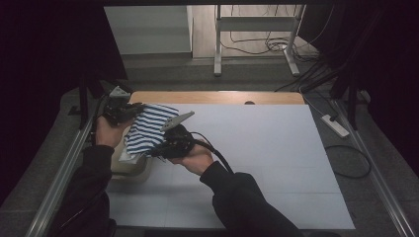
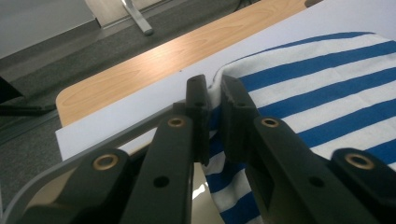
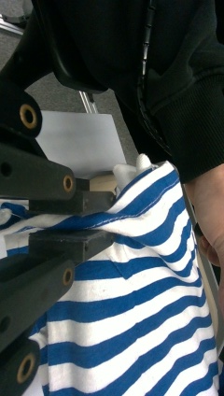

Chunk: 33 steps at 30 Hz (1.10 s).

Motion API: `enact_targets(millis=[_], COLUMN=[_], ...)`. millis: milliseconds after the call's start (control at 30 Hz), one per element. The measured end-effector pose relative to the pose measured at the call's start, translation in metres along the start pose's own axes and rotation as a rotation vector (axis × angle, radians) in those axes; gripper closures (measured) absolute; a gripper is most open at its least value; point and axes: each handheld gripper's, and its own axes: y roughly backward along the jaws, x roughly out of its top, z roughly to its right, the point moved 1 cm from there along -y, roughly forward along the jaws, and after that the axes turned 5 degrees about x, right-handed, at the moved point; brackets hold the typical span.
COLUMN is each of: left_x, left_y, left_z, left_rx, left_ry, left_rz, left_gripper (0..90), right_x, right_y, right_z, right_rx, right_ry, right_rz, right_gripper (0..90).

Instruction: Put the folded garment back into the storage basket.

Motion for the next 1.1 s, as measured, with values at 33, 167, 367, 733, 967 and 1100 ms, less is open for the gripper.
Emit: enact_targets(millis=[33, 167, 367, 733, 967, 1100], left_x=[-0.001, -0.003, -0.007, -0.014, -0.02, -0.024], left_y=[0.001, 0.003, 0.008, 0.016, 0.02, 0.022], left_z=[-0.001, -0.007, -0.017, -0.036, -0.047, -0.052], left_rx=[0.002, 0.011, 0.026, 0.052, 0.068, 0.078], left_ry=[0.002, 0.008, 0.014, 0.032, 0.048, 0.057], left_rz=[-0.001, -0.004, -0.005, -0.007, -0.009, -0.011], left_gripper=[82.8, 82.8, 82.9, 82.9, 82.9, 82.9], right_x=[0.002, 0.005, 0.01, 0.021, 0.026, 0.029], right_y=[-0.003, -0.008, -0.019, -0.038, -0.05, -0.056], right_z=[0.0, 0.0, -0.001, -0.001, -0.001, -0.002], right_rx=[0.0, 0.003, 0.006, 0.017, 0.021, 0.023], right_ry=[0.001, 0.005, 0.015, 0.026, 0.031, 0.034], right_rz=[-0.001, -0.005, -0.008, -0.005, -0.01, -0.013], right_gripper=[82.5, 82.4, 82.5, 82.5, 82.5, 82.5])
